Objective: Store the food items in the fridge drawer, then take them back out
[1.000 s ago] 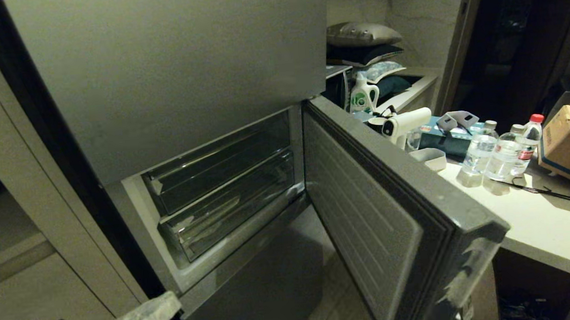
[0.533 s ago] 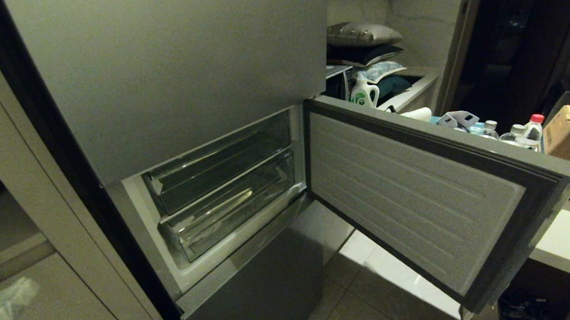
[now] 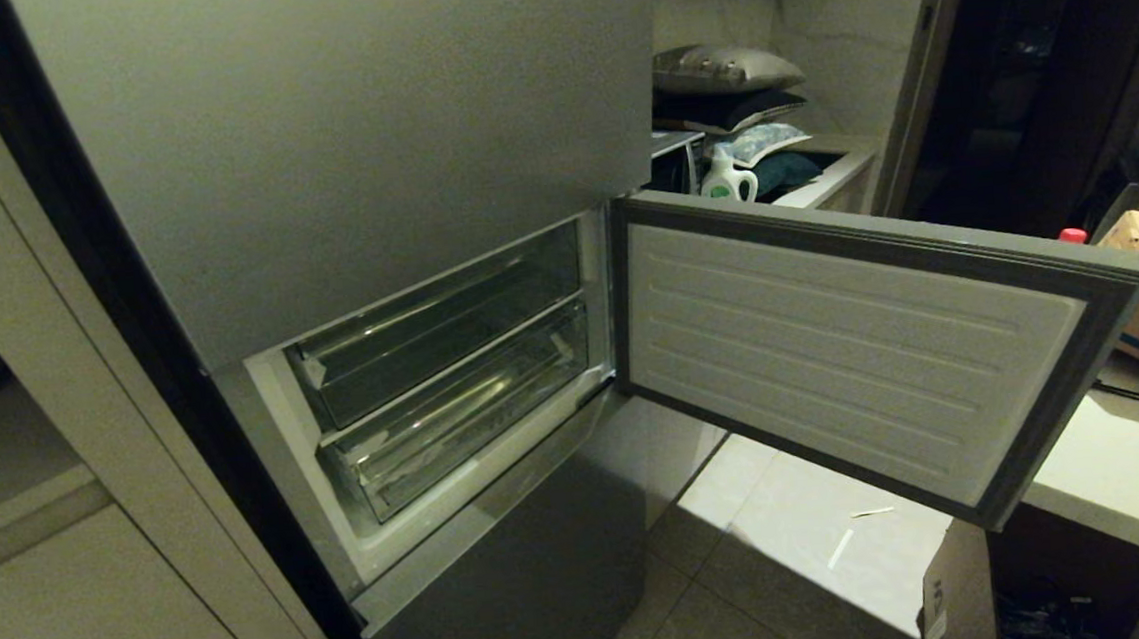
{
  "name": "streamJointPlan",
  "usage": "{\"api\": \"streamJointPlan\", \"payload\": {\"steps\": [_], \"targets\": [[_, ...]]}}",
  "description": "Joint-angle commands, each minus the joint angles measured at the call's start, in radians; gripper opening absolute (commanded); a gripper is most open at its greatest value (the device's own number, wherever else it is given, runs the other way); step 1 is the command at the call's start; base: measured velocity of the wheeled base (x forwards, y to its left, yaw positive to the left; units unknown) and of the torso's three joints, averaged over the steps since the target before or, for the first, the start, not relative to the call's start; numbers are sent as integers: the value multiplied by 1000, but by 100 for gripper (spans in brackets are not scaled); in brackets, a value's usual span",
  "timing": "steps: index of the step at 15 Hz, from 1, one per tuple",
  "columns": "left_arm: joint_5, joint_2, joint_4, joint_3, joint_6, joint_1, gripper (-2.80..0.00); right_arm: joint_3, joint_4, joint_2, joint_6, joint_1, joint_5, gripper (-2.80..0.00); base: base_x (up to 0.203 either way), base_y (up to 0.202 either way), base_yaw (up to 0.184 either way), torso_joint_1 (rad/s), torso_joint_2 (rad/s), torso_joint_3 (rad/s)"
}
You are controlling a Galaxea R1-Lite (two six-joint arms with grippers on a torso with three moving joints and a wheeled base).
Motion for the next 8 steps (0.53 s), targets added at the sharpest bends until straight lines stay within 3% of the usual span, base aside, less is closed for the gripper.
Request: {"api": "streamJointPlan", "payload": {"steps": [1, 4, 8], "targets": [[-127, -33, 36, 23, 18, -3, -280, 31, 0, 0, 0, 0, 0, -280, 0, 0, 0, 0, 0, 0], [-125, -71, 40, 20, 48, -97, -280, 31, -2, 0, -7, 0, 2, -280, 0, 0, 0, 0, 0, 0], [-82, -282, 76, 22, 86, -75, -280, 31, -2, 0, -7, 2, 2, -280, 0, 0, 0, 0, 0, 0]]}}
